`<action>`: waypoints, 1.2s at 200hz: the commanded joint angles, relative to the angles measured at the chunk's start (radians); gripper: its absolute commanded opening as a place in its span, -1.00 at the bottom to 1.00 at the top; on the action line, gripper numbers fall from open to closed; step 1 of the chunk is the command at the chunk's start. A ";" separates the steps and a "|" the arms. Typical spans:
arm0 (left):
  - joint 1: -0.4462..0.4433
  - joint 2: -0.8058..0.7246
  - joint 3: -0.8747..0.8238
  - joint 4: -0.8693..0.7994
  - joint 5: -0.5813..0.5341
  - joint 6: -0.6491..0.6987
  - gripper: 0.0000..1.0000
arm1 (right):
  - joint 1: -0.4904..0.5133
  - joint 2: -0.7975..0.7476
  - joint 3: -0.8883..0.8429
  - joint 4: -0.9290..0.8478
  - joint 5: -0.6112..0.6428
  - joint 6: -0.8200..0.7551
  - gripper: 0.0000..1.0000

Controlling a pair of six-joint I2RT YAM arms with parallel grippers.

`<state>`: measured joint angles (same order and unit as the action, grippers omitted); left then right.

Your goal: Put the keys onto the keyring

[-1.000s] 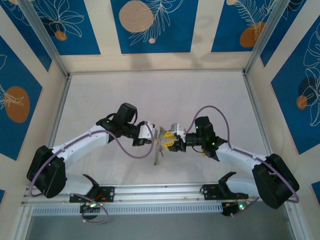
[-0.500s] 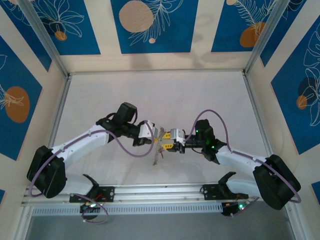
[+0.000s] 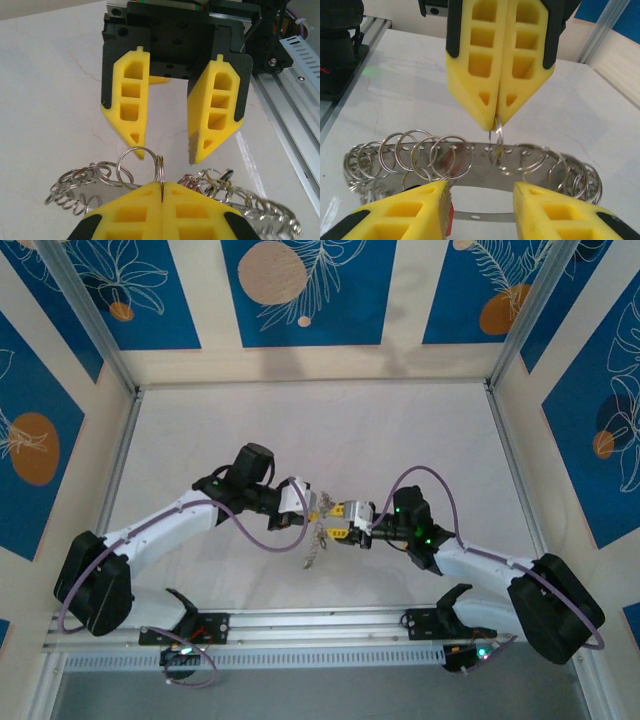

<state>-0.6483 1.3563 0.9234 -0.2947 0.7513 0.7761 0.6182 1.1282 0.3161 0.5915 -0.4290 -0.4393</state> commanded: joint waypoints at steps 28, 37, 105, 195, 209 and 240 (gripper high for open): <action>0.003 0.024 0.008 0.028 0.043 -0.009 -1.00 | 0.009 -0.070 -0.051 0.101 0.085 -0.004 -0.19; 0.003 0.026 0.008 0.028 0.043 -0.009 -1.00 | 0.009 -0.084 -0.065 0.135 0.099 0.004 -0.17; 0.003 0.032 0.011 0.043 0.048 -0.018 -1.00 | 0.021 -0.076 0.014 0.010 0.000 -0.044 -0.16; 0.001 0.030 0.012 0.083 0.057 -0.035 -1.00 | 0.029 0.027 0.075 -0.032 0.007 -0.033 -0.20; 0.001 0.032 0.012 0.087 0.057 -0.035 -1.00 | 0.032 0.032 0.076 -0.039 0.009 -0.030 -0.21; -0.001 0.033 0.014 0.094 0.054 -0.035 -1.00 | 0.034 0.061 0.082 -0.043 0.026 -0.013 -0.23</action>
<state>-0.6483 1.3853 0.9234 -0.2501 0.7513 0.7414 0.6437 1.1652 0.3725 0.5781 -0.4034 -0.4652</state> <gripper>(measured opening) 0.042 0.392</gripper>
